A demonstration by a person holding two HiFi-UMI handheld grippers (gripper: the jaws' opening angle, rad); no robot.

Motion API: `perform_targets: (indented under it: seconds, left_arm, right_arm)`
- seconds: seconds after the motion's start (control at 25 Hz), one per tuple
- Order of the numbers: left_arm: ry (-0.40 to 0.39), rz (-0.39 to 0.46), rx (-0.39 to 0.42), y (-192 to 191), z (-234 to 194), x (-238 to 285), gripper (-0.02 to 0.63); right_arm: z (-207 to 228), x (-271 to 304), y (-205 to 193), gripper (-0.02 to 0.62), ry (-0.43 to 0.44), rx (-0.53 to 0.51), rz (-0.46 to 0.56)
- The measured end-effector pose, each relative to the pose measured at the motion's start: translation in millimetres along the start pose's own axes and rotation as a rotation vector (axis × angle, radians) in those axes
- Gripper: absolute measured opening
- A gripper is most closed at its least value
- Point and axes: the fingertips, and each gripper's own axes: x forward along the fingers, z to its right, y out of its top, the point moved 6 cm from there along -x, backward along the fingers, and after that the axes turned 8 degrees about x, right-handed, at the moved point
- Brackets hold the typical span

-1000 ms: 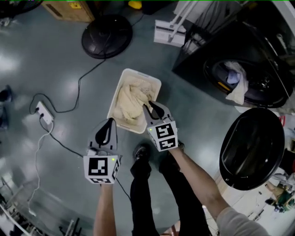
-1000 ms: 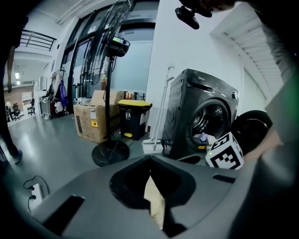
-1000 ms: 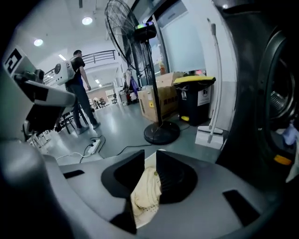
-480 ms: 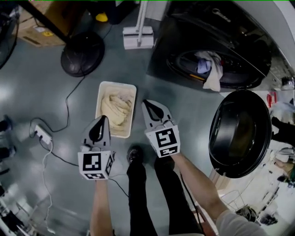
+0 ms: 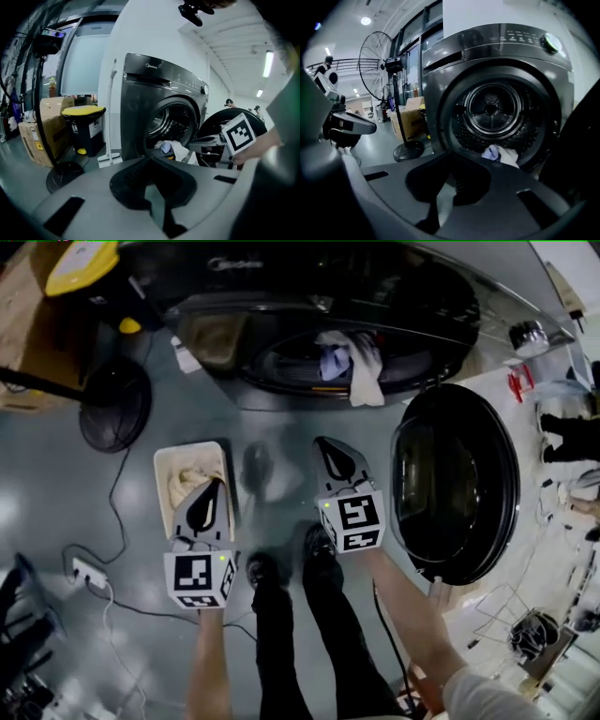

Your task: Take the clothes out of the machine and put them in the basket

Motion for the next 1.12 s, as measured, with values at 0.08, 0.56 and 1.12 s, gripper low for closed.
perform_targets:
  seconds: [0.08, 0.56, 1.12]
  left_arm:
    - [-0.033, 0.008, 0.017, 9.0, 14.2, 16.4, 0.018]
    - [-0.103, 0.052, 0.08, 25.7, 33.7, 84.7, 0.018]
    - [-0.101, 0.071, 0.089, -29.9, 11.3, 112.3, 0.018]
  right_arm:
    - [28.6, -6.5, -1.9, 0.025, -0.052, 0.019, 0.004]
    - [107.4, 13.6, -17.0, 0.03, -0.174, 0.073, 0.055]
    - [181.8, 152.2, -44.5, 0.581, -0.341, 0.215, 0.032]
